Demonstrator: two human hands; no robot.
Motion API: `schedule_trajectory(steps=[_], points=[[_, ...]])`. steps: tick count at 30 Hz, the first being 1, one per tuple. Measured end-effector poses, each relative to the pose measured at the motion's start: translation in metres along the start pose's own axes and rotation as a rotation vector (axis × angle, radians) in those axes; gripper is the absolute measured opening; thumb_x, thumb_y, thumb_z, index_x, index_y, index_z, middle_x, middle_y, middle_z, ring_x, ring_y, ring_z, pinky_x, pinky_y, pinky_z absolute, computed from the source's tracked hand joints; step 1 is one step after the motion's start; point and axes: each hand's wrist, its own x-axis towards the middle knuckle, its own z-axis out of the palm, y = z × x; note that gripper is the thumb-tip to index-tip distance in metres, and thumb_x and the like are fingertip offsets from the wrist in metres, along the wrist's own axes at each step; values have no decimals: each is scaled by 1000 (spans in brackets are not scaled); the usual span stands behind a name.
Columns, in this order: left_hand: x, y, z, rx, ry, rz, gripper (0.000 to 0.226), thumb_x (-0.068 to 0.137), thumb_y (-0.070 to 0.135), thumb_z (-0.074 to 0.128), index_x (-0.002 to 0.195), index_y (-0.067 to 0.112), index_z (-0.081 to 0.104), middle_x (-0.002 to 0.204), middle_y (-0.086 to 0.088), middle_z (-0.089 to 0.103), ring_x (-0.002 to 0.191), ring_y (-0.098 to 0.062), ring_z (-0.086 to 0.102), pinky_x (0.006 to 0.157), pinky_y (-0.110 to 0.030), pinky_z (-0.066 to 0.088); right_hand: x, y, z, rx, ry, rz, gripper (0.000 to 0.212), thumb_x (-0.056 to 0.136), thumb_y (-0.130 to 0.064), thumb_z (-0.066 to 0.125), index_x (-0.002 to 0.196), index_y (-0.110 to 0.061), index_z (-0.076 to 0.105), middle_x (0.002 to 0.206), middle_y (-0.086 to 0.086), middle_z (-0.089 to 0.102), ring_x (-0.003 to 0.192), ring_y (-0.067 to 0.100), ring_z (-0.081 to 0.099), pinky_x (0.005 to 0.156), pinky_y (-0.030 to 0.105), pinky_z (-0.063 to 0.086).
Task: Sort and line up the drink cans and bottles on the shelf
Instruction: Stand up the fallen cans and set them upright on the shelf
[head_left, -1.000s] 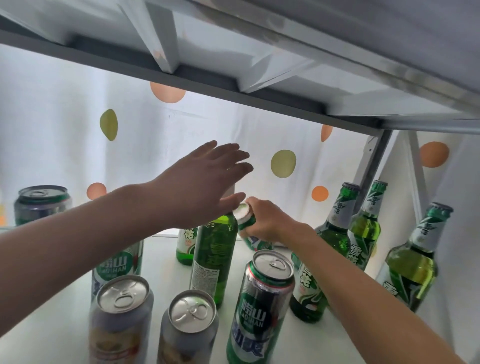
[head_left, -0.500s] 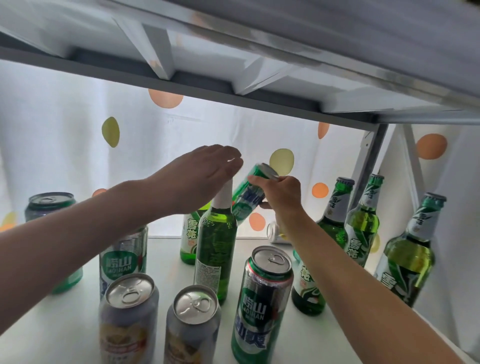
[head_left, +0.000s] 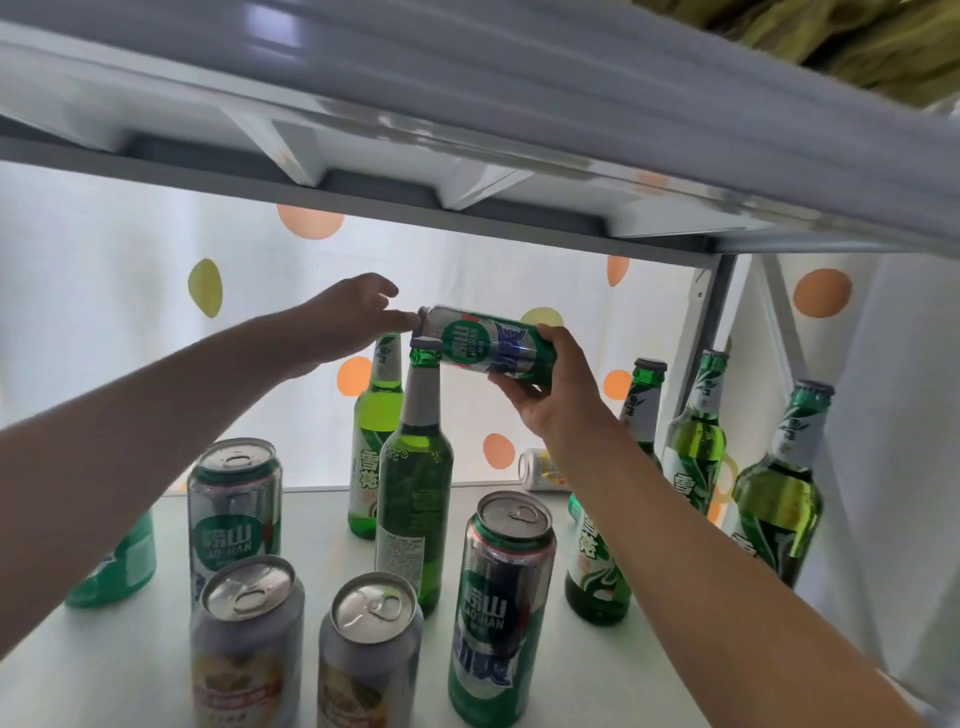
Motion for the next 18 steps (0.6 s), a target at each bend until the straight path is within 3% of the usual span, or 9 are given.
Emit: schedule_trajectory(steps=[2, 6, 11, 14, 18], points=[[0, 0, 3, -15, -32, -9, 66, 84, 33, 73, 139, 11, 44, 139, -9, 47, 119, -23, 52, 99, -40, 46, -1, 2, -2, 68, -9, 43, 29, 84, -20, 74, 105, -3, 62, 98, 19, 68, 88, 34, 68, 66, 49, 61], [3, 5, 7, 26, -51, 43, 72, 79, 31, 78, 140, 14, 44, 144, -6, 45, 123, -21, 51, 99, -37, 44, -1, 6, -3, 153, -20, 128, 33, 84, -22, 74, 107, -2, 63, 110, 22, 67, 101, 39, 67, 68, 52, 60], [4, 14, 5, 22, -80, 143, 47, 79, 29, 79, 122, 20, 64, 130, 7, 60, 121, -9, 52, 91, -27, 38, 0, 6, -6, 234, -26, 192, 49, 82, -23, 76, 123, -2, 59, 121, 25, 63, 105, 42, 65, 57, 48, 62], [3, 23, 1, -67, -114, 142, 51, 75, 27, 82, 122, 20, 63, 116, 8, 66, 108, -5, 60, 76, -20, 44, 1, 4, -10, 277, -38, 224, 54, 81, -22, 77, 126, -2, 56, 124, 26, 61, 106, 45, 64, 52, 49, 60], [9, 32, -1, -218, -160, 68, 54, 77, 13, 80, 124, 7, 54, 107, -5, 67, 83, -13, 71, 66, -23, 58, 3, 6, -12, 283, -20, 256, 60, 79, -23, 78, 130, -1, 54, 125, 27, 59, 105, 45, 64, 47, 47, 58]])
